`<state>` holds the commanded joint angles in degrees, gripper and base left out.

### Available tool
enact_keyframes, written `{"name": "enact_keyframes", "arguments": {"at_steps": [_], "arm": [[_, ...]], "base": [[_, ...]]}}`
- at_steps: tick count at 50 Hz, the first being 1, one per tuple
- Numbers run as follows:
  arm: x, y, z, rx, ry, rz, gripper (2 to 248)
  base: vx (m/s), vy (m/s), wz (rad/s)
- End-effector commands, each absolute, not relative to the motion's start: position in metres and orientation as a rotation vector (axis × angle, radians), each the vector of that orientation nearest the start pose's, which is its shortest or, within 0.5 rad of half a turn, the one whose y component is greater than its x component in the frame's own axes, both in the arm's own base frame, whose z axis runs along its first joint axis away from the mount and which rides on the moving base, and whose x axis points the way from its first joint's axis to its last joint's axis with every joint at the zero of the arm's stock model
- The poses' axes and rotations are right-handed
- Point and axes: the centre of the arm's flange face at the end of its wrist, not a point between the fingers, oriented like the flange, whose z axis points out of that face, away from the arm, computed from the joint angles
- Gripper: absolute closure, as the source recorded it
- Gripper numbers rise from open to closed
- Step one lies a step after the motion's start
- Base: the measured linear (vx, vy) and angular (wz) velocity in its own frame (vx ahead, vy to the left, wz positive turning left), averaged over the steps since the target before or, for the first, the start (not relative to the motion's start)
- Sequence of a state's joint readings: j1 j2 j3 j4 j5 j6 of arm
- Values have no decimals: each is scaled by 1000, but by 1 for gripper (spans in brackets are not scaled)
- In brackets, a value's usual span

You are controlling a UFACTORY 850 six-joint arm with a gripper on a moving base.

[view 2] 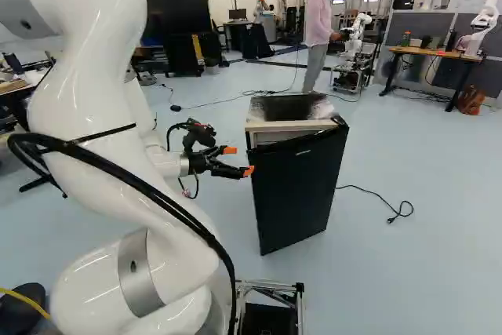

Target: Grab a drink from the fridge

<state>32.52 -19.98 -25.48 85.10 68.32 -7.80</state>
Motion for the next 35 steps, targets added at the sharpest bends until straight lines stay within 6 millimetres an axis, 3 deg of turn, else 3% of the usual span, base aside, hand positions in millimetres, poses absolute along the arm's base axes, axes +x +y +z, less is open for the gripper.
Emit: {"name": "enact_keyframes", "arguments": {"at_steps": [35], "arm": [[316,66,294,1901,-981,1350,3]], "base": [[0,0,0]]}}
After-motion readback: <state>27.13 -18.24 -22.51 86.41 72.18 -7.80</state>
